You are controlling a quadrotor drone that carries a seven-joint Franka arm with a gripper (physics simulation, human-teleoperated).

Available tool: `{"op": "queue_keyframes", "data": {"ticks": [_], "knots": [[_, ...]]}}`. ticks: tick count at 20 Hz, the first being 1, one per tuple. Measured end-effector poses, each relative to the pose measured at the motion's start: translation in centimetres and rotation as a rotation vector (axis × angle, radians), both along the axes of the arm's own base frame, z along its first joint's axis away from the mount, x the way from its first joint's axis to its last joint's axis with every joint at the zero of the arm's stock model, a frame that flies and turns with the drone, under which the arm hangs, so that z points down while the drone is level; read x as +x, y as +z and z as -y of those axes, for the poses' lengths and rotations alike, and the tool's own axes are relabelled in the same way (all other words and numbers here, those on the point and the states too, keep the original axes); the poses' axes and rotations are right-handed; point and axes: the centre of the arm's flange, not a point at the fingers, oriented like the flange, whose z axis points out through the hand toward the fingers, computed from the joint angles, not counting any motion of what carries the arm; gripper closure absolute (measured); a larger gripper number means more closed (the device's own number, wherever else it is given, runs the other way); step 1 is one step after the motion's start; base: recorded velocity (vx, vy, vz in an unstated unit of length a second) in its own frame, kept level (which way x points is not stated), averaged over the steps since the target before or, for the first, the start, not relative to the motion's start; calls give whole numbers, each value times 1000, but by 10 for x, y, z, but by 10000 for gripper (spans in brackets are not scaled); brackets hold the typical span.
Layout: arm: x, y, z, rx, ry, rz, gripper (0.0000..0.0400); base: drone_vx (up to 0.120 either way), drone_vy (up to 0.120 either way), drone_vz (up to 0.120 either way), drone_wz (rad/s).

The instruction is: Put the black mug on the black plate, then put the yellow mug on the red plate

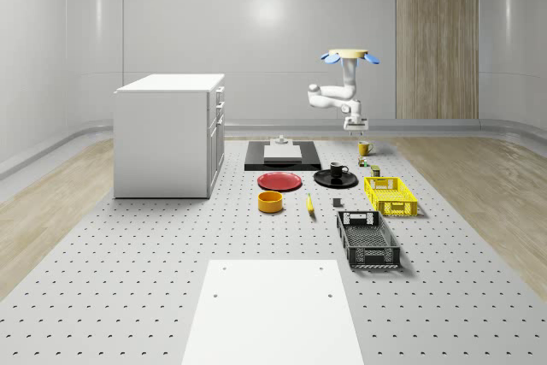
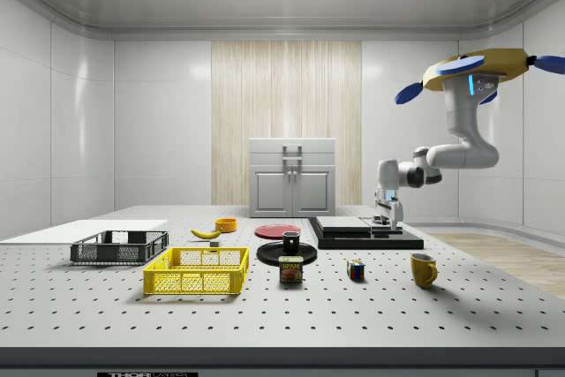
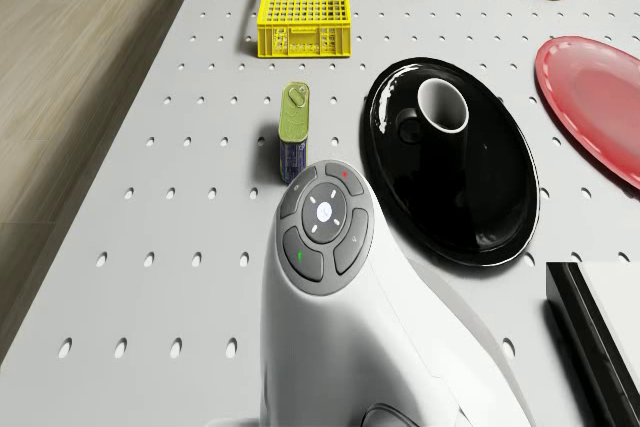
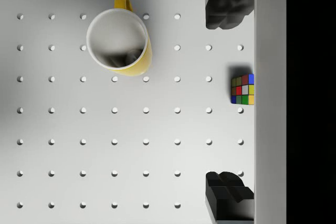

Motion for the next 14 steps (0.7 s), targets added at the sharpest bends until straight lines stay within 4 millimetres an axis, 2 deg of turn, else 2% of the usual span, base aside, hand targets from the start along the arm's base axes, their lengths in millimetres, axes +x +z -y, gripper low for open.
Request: {"op": "queue_keyframes", "data": {"ticks": [4,6,8,14], "knots": [[0,0,0,0,0,0,0,0,100,-120,0],[0,0,0,0,0,0,0,-20,20,-120,0],[0,0,0,0,0,0,0,-120,0,-100,0],[0,0,0,0,0,0,0,-120,0,0,0]]}}
